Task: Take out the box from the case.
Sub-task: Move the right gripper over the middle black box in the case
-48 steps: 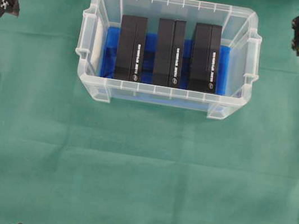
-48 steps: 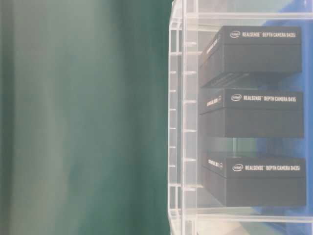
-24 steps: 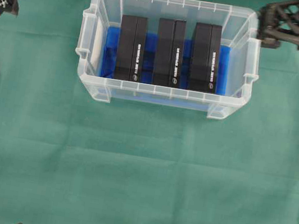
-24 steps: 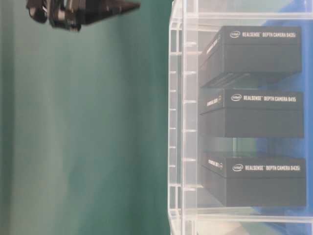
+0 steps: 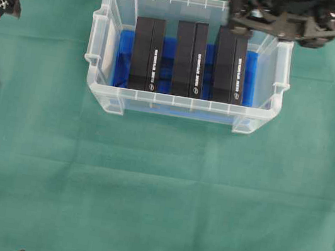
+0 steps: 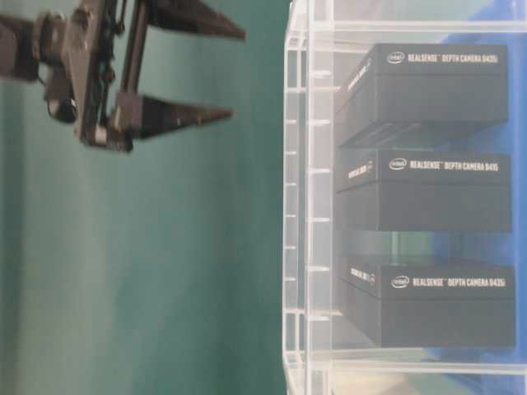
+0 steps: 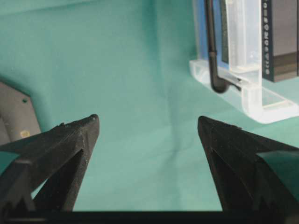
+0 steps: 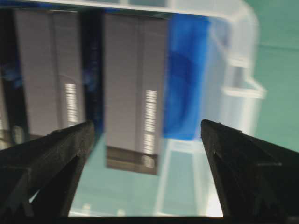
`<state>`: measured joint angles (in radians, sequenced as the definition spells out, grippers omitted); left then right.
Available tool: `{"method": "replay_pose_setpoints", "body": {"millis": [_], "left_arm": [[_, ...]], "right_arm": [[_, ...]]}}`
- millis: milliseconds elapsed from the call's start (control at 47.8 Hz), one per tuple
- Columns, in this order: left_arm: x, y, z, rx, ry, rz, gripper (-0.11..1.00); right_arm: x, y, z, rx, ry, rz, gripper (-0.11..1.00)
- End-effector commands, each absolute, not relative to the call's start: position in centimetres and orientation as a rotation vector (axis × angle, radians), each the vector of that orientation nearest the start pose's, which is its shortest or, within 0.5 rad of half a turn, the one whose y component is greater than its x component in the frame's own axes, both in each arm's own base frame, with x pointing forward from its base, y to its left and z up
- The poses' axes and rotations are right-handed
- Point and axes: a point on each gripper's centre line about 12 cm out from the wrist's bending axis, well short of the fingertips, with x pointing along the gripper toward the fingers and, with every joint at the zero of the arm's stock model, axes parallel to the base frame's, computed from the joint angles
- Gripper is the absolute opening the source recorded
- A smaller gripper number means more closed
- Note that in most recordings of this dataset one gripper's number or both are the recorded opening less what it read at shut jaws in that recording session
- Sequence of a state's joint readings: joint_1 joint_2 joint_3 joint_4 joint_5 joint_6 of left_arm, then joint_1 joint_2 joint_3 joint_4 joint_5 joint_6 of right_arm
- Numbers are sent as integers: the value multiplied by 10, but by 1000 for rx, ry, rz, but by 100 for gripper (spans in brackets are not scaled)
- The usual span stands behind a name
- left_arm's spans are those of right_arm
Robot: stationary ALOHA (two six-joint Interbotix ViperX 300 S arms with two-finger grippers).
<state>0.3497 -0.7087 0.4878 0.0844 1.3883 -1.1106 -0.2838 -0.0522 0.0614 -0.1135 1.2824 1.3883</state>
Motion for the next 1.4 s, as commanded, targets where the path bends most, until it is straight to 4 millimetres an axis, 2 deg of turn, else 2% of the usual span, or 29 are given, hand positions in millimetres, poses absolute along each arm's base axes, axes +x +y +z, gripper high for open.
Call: {"method": "replay_pose_setpoints", "body": {"millis": [0, 251, 565, 1382], "left_arm": [[175, 74, 356, -1106, 829, 981, 91], [175, 74, 356, -1106, 829, 984, 91], [175, 74, 356, -1106, 830, 981, 91], [175, 74, 356, -1106, 830, 981, 91]], "right_arm": [[372, -117, 327, 1254, 819, -1113, 93], [411, -112, 316, 1262, 836, -1056, 93], [447, -112, 307, 1249, 860, -989, 93], [446, -112, 303, 1230, 905, -1016, 93]]}}
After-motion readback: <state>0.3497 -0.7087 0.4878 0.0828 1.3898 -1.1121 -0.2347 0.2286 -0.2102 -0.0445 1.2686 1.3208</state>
